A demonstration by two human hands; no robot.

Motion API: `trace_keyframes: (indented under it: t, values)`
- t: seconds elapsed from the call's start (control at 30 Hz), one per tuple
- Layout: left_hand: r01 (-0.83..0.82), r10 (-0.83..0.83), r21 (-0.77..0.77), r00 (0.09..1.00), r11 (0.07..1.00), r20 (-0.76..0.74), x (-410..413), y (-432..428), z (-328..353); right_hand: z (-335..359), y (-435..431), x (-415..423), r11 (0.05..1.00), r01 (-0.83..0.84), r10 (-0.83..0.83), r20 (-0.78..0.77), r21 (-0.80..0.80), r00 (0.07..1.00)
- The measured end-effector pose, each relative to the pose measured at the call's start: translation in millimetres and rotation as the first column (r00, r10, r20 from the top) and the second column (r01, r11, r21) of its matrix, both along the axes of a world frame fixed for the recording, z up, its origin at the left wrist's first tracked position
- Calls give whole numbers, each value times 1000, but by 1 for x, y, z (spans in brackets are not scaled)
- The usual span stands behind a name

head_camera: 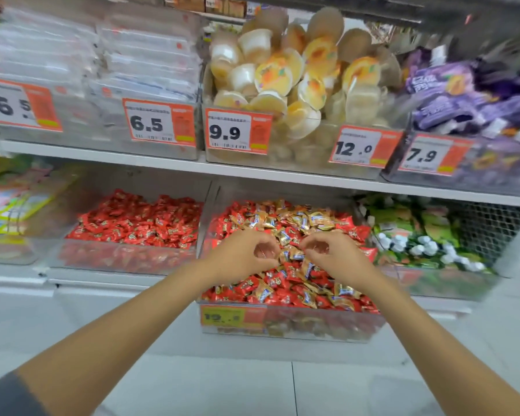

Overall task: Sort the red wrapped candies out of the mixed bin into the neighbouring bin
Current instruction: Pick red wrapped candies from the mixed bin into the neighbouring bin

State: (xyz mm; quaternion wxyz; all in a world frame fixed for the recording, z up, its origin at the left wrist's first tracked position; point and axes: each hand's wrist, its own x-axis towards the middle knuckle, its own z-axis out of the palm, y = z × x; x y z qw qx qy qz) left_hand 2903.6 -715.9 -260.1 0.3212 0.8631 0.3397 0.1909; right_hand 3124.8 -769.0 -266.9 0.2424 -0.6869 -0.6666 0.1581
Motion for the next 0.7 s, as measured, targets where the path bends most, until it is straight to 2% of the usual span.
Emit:
trace_keyframes:
  t: [0.1,0.17,0.23,0.3,0.33,0.4,0.47,0.53,0.6,0.7]
  values:
    - [85,-100,-84,974,993,-202,15,3,-26,-5,-5,4,1000,-13,13,-21,-11,1000]
    - [69,-90,-81,953,994,-291,19,8,-36,-8,-5,1,993,-83,82,-22,-89,996]
    - [46,-57,-48,958,998,-282,23,13,-38,-18,-2,-6,971,-165,180,71,-175,981]
    - [16,-26,-46,973,999,-229,24,18,-37,-29,3,-10,969,-180,211,181,-170,961]
    - [-15,8,-36,980,999,-200,22,22,-36,-31,5,-8,977,-163,184,154,-135,971]
    - [-74,69,-30,990,997,-124,17,28,-32,-24,3,-2,989,-115,113,-21,-91,993]
    - [-78,72,-115,996,990,-51,13,29,-27,-14,-2,9,995,-78,67,-169,-64,983]
    - [-25,7,-208,996,978,-85,15,24,-23,-6,-8,20,997,-53,37,-233,-63,972]
    - [52,-111,-284,975,957,-193,21,15,-21,2,-14,25,986,-96,69,-196,-133,978]
    - [220,-313,-302,898,928,-308,27,7,-19,5,-21,20,905,-261,238,-107,-337,965]
